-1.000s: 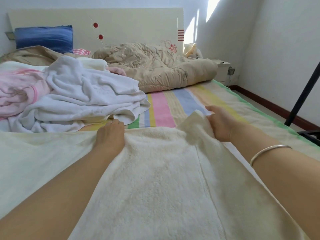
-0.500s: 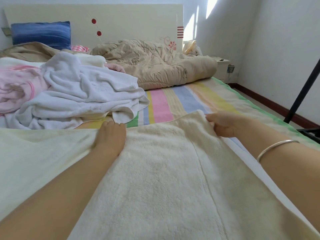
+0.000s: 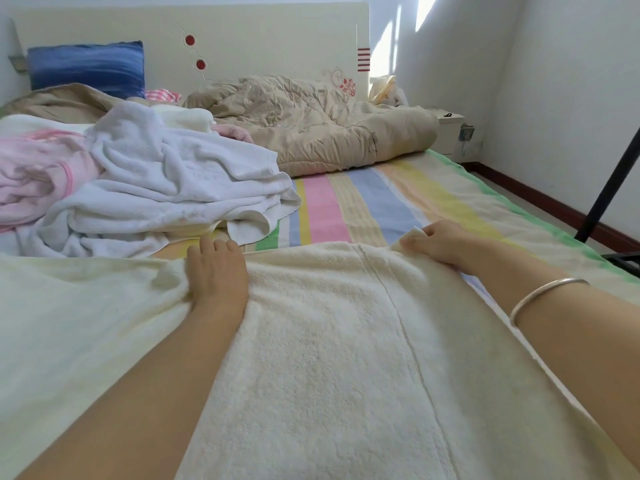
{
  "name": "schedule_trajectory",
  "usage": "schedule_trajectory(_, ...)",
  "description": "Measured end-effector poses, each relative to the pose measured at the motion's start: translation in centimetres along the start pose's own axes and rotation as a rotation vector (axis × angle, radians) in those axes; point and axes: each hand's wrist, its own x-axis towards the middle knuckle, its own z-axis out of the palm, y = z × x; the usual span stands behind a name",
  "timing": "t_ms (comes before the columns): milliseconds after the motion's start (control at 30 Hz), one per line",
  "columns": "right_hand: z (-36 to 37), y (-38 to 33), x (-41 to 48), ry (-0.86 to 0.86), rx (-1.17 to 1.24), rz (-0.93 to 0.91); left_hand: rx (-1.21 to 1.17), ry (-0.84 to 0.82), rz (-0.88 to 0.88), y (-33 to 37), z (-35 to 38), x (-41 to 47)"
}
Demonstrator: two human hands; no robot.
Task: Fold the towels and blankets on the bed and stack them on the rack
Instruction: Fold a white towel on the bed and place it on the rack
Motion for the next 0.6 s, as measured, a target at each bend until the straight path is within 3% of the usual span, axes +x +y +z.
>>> schedule_trajectory(133, -1.2, -0.2, -0.7, -0.244, 0.382, 0.047, 0.014, -0.003, -0.019, -0.1, -0.1, 0.0)
schedule_trajectory(300, -0.3, -0.5, -0.1, -0.021, 0.016, 0.078, 0.036, -0.015, -0.04, 0.1, -0.3, -0.2)
schedule_trajectory(433, 0.2, -1.9, -0.7, 0.057, -0.32, 0.008, 0.061, -0.013, -0.036, 0.0, -0.1, -0.3)
schedule_trajectory(533, 0.1, -2.4, -1.3, 0.053, -0.387, 0.016, 0.053, -0.009, -0.048, 0.0, -0.1, -0.4)
schedule_trajectory(600, -0.1, -2.0, -0.6, 0.028, -0.273, 0.042, 0.043, -0.013, -0.053, 0.1, -0.1, -0.5)
